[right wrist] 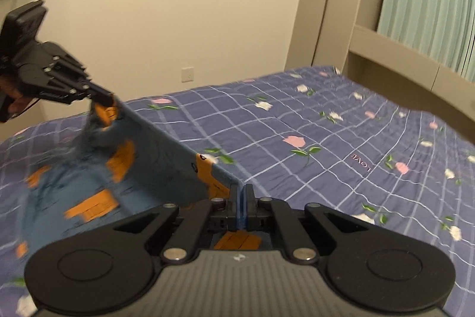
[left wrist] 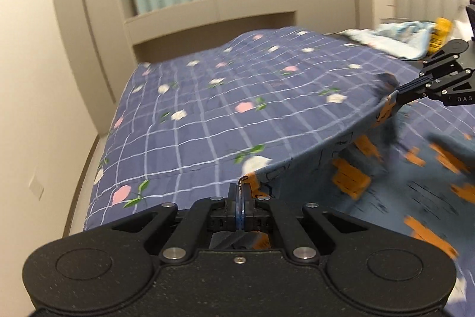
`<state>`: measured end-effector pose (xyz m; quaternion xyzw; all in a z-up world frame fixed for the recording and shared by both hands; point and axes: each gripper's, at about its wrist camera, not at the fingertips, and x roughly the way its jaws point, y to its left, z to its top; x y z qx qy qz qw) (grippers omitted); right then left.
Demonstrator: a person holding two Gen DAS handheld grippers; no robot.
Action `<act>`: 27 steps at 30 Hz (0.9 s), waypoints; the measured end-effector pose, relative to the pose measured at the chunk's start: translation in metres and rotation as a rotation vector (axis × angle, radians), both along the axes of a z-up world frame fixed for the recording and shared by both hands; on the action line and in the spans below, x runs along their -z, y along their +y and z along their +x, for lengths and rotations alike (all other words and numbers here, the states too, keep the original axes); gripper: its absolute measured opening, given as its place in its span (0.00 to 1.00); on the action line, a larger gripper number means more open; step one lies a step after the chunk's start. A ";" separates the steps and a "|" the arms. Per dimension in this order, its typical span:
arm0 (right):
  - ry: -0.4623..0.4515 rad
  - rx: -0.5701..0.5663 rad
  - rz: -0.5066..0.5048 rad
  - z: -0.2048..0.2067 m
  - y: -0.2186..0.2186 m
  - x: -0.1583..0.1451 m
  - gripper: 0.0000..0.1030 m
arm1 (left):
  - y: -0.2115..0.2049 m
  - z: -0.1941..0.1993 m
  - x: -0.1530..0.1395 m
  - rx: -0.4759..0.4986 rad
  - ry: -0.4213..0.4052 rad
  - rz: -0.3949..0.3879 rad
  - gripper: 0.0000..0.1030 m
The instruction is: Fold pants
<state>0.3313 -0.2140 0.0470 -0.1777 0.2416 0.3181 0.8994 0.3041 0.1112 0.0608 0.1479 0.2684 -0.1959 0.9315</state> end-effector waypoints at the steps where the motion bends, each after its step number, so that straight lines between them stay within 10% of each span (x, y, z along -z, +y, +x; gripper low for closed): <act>1: -0.006 -0.001 -0.004 -0.014 0.001 -0.001 0.02 | -0.001 -0.012 0.000 0.015 -0.013 -0.001 0.00; 11: 0.010 0.029 -0.031 -0.142 -0.006 0.032 0.02 | -0.012 -0.115 0.044 0.143 0.003 0.050 0.00; 27: 0.064 0.075 -0.020 -0.187 -0.014 0.064 0.02 | -0.012 -0.146 0.076 0.154 0.083 0.059 0.00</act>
